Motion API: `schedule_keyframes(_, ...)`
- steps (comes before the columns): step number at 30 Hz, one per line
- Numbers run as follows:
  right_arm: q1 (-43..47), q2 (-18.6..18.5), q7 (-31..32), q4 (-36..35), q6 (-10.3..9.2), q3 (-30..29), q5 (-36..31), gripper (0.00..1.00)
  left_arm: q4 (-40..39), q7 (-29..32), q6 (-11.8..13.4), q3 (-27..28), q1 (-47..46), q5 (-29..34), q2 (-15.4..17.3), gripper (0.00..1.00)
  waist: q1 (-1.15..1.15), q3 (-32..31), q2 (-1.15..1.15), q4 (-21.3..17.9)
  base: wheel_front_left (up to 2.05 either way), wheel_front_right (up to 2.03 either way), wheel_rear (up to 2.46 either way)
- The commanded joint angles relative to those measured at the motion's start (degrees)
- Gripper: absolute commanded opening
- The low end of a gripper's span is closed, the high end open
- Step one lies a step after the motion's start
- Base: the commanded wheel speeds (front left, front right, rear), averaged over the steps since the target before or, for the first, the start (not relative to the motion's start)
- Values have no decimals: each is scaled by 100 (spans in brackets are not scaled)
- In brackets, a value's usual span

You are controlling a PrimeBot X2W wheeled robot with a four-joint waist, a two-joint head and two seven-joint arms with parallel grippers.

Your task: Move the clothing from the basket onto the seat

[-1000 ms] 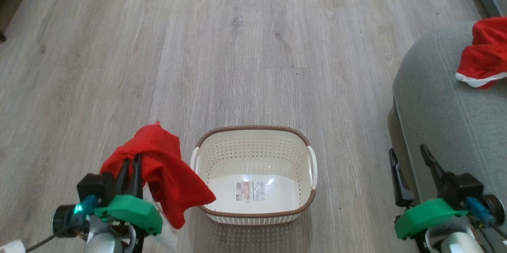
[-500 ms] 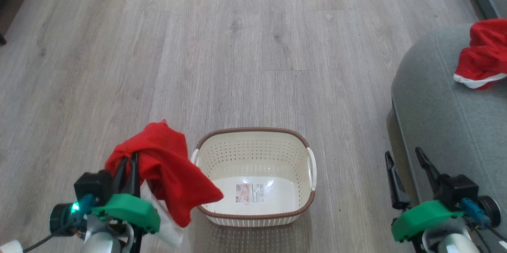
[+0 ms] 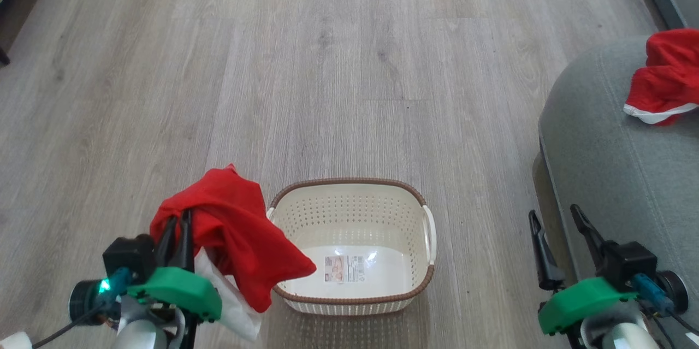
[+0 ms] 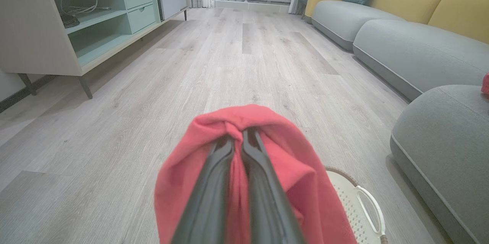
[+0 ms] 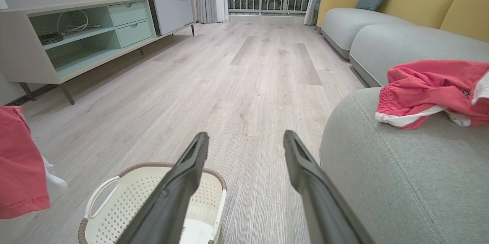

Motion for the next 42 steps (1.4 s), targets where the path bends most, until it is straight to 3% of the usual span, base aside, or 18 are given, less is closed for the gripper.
schedule_keyframes(1, -185, -104, -37, -151, -2, 143, 27, 100, -185, -73, -32, 226, -225, 37, 45, 0, 0, 0, 0, -2, 0, 0, 0)
schedule_keyframes(29, -231, -29, -37, -153, -2, 244, 21, 100, -191, -73, -130, 240, -239, 152, 2, 0, 0, -14, 0, -96, 0, 0, 0)
schedule_keyframes(39, -563, -266, -37, -86, -2, 1379, 99, 100, -385, 81, -557, -546, -459, 357, -145, 0, 0, -30, 0, -78, 0, 0, 0)
schedule_keyframes(42, -801, -385, -37, -67, -2, 2052, 285, 100, -443, 186, -681, -938, -593, 428, -248, 0, 0, -30, 0, -55, 0, 0, 0)
